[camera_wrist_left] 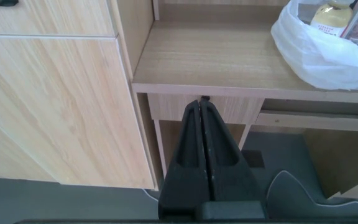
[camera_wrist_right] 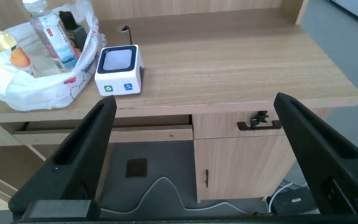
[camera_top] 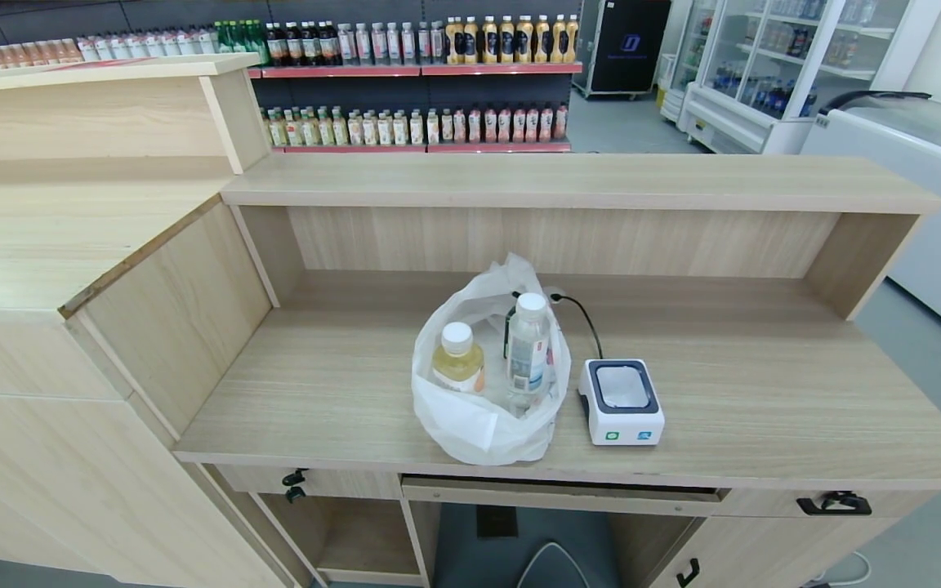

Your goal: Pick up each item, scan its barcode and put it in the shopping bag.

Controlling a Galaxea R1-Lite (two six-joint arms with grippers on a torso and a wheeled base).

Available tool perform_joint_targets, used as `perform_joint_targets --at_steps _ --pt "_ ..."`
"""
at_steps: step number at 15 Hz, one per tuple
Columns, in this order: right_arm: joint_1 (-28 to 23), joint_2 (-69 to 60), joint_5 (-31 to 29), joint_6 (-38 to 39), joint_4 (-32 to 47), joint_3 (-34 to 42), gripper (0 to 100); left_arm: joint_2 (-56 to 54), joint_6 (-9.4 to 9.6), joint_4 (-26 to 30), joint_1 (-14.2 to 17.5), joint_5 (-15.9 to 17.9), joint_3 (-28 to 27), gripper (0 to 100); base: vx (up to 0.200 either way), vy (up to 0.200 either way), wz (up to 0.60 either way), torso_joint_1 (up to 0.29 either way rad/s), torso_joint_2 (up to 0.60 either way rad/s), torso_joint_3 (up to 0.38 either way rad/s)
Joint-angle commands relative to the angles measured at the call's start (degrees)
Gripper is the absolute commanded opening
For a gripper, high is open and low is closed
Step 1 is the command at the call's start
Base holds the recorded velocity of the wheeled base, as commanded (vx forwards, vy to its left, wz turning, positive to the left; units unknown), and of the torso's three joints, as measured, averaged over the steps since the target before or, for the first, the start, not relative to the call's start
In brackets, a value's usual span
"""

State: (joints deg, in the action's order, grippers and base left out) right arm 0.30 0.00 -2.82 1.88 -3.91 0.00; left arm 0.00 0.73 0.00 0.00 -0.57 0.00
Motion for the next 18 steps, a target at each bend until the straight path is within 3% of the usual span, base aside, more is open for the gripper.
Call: perform_joint_targets --at_steps 1,11,18 --pt "0.0 0.2 -0.1 0.3 0.0 0.0 100 0.0 -0.03 0.0 0.0 0.0 0.0 0 0.000 0.000 0.00 0.000 0.00 0.000" --pt "0.0 0.2 -2.1 6.6 0.0 0.0 100 0.0 -0.03 0.0 0.0 0.0 0.0 0 0.000 0.000 0.00 0.000 0.00 0.000" --pt "0.0 0.2 -2.1 6.6 0.0 0.0 100 0.0 0.06 0.0 0.0 0.0 0.0 0 0.000 0.000 0.00 0.000 0.00 0.000"
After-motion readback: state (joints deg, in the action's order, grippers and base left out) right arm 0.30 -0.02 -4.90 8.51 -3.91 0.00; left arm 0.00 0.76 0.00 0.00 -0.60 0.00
